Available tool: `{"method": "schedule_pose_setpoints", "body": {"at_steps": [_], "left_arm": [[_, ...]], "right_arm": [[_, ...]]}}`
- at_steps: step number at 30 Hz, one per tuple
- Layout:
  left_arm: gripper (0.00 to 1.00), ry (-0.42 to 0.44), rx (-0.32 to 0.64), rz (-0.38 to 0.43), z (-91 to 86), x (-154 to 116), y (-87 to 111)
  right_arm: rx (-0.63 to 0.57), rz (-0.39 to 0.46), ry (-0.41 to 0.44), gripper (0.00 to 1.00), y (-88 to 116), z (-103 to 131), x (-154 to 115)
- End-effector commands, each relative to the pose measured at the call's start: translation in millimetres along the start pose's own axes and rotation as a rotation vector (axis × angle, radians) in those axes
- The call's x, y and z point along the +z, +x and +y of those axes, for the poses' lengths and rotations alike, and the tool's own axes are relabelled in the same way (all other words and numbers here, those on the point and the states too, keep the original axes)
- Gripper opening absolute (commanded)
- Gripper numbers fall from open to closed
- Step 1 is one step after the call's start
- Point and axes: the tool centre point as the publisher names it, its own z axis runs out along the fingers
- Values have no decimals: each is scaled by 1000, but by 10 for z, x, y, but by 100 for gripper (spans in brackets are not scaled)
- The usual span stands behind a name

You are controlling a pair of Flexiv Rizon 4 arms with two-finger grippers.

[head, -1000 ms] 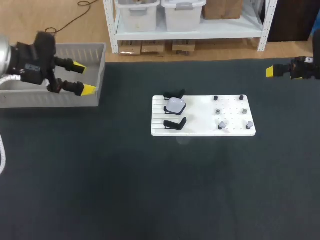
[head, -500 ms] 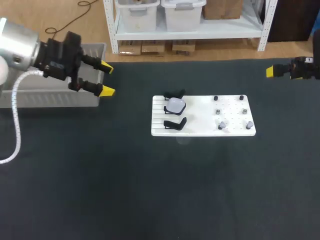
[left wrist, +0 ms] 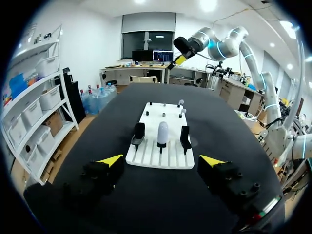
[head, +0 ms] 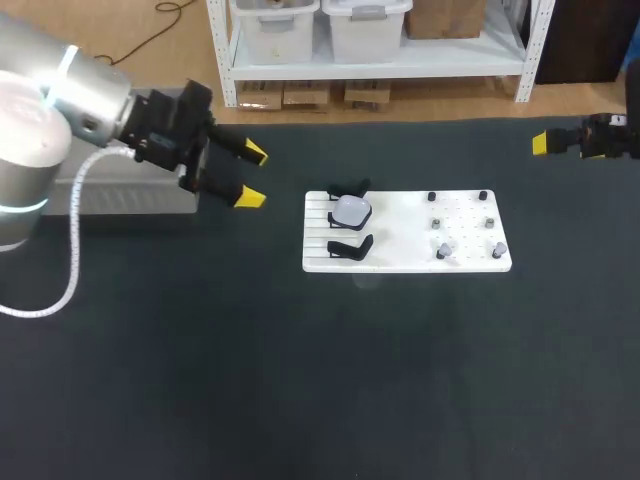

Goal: Pick up each earbud case from the left stands, insert the matching earbuds, close the lid, and place the case in the box.

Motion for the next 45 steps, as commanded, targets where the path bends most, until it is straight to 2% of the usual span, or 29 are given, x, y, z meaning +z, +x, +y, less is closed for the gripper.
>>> {"method": "schedule_pose_setpoints", "body": {"at_steps": [1, 18, 31, 40, 43, 45], "left_arm": [[100, 73, 2, -2, 65, 184, 22], [100, 121, -25, -100, -60, 656, 19], [99, 131, 9, -140, -8, 938, -34], [75, 143, 40, -149, 37, 1065, -62], [59, 140, 55, -150, 56, 1105, -67], [57, 139, 57, -150, 68, 1129, -69]], "right_arm": [[0, 0, 0, 100, 0, 0, 0], [0, 0, 0, 100, 0, 0, 0], [0, 0, 0, 100, 0, 0, 0], [0, 0, 0, 100, 0, 0, 0], [0, 0, 0, 100, 0, 0, 0], [0, 0, 0, 100, 0, 0, 0]]}}
